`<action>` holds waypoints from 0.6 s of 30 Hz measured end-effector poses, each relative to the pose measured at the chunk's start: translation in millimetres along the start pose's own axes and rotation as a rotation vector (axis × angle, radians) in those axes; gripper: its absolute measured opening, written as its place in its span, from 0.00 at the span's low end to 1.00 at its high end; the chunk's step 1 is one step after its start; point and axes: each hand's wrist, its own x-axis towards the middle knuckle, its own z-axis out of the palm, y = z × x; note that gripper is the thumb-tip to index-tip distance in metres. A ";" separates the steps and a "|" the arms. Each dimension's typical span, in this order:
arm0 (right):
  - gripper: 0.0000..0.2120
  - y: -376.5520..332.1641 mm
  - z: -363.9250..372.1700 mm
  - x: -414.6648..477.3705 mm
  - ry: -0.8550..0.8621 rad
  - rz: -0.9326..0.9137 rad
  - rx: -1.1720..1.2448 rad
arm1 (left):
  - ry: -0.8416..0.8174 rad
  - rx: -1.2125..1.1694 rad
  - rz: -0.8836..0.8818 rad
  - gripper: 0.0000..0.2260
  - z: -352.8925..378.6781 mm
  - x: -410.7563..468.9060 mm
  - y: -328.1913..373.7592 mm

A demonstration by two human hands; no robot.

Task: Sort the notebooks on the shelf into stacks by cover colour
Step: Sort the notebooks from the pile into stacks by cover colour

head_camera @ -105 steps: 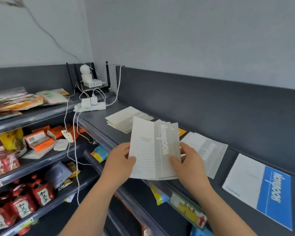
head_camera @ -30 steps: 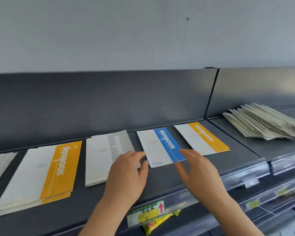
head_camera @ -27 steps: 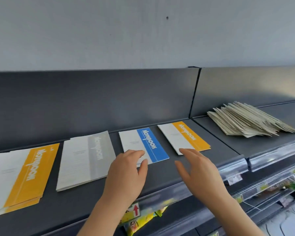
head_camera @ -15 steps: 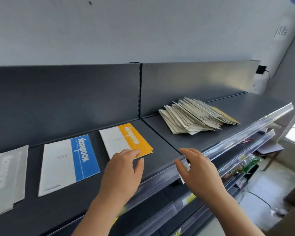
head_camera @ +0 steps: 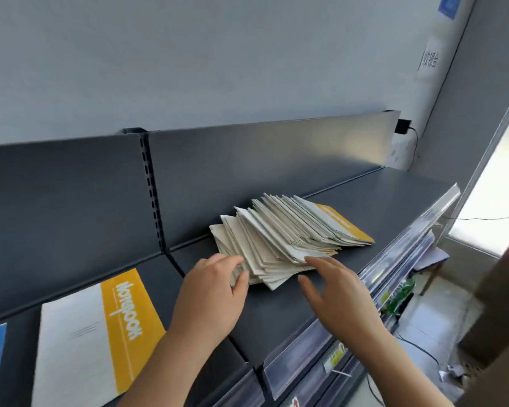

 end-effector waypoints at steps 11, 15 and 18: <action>0.15 135.7 -6.6 113.8 0.018 0.082 0.127 | 0.038 -0.101 -0.032 0.08 78.9 86.9 65.9; 0.14 187.4 0.7 160.0 -0.181 0.105 0.042 | 0.071 -0.111 -0.078 0.09 110.5 118.0 97.3; 0.15 202.6 7.7 176.9 -0.279 0.038 0.029 | 0.027 -0.096 -0.168 0.08 134.3 137.1 112.6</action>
